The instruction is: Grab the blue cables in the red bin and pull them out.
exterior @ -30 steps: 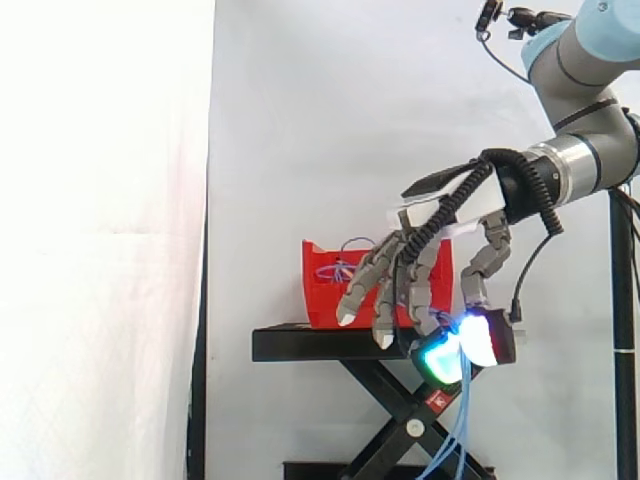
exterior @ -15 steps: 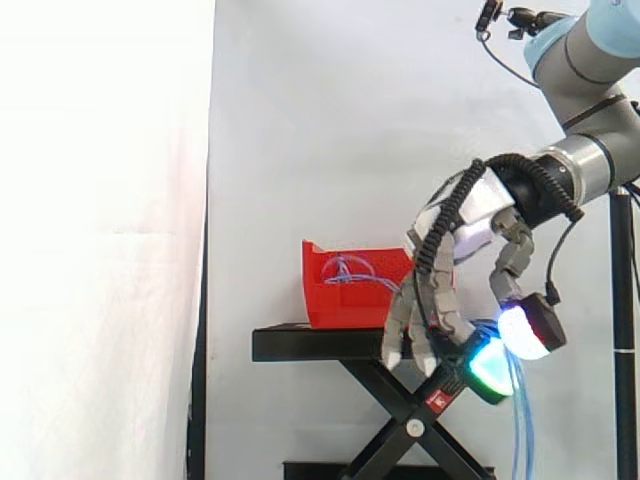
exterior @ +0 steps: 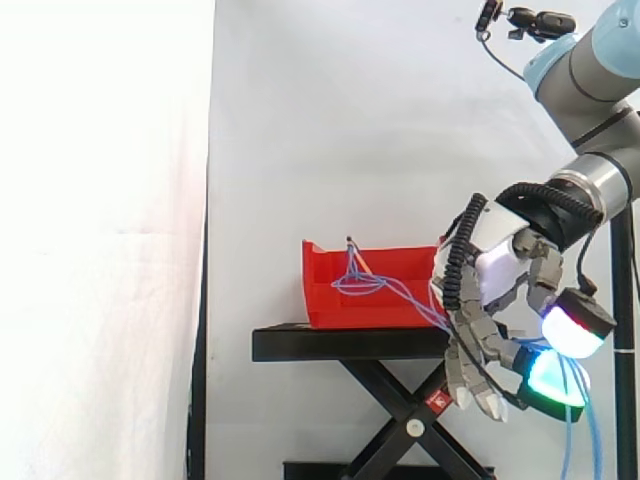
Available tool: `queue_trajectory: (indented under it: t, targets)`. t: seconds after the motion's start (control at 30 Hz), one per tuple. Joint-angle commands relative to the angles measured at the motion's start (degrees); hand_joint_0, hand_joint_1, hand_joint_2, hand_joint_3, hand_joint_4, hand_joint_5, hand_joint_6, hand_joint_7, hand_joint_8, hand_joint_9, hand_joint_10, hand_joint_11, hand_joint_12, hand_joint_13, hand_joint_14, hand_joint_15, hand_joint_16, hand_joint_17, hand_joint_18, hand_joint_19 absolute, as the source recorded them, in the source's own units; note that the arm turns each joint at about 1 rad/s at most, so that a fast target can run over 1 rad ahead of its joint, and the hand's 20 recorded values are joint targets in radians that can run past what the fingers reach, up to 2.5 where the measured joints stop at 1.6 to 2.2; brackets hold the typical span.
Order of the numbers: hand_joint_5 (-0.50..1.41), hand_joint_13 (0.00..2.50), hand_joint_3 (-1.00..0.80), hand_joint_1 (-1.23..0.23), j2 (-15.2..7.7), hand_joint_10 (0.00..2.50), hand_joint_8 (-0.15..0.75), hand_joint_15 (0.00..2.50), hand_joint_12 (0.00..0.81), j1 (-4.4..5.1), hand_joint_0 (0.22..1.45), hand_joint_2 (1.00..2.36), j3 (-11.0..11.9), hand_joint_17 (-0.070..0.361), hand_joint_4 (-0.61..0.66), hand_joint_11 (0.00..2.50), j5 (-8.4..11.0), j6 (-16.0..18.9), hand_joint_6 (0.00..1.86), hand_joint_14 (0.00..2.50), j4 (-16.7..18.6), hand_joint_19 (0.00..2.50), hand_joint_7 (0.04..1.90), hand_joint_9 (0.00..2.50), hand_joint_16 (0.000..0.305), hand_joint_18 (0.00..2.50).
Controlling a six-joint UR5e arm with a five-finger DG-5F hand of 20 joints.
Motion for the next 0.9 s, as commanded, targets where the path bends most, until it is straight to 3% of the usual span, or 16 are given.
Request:
queue_trajectory:
  t: [0.0,0.2,0.37,0.47,0.5,0.87]
  targets:
    - [1.01,0.88,-1.00,-0.83,0.00,0.02,0.270,0.58,0.338,0.17,0.94,1.00,-0.03,0.102,0.15,0.45,0.01,21.19,0.41,0.02,-0.46,0.52,0.71,0.87,0.045,0.45]
    - [1.01,1.09,-1.00,-0.83,-0.09,0.02,0.272,0.79,0.343,0.26,0.94,1.00,-0.03,0.103,0.16,0.44,0.01,21.19,0.40,0.03,-0.46,0.58,0.72,0.87,0.046,0.52]
    - [1.01,1.12,-1.00,-0.83,0.00,0.02,0.273,0.85,0.349,0.34,0.94,1.00,-0.03,0.103,0.15,0.48,-0.08,21.10,0.40,0.03,-0.46,0.59,0.72,0.87,0.046,0.55]
    - [1.00,1.12,-1.00,-0.83,0.00,0.02,0.274,0.85,0.358,0.34,0.94,1.00,-0.03,0.103,0.15,0.60,-0.17,21.10,0.41,0.03,-0.46,0.58,0.71,0.93,0.046,0.56]
    - [1.00,1.11,-1.00,-0.83,0.00,0.02,0.268,0.85,0.358,0.34,0.94,1.00,-0.03,0.103,0.14,0.76,-0.17,21.10,0.41,0.03,-0.46,0.60,0.72,1.00,0.046,0.56]
    - [0.98,1.17,-1.00,-0.82,0.00,0.03,0.265,1.01,0.353,0.43,0.94,1.00,0.06,0.102,0.13,1.21,-0.17,21.10,0.43,0.03,-0.63,0.64,0.70,1.13,0.046,0.55]
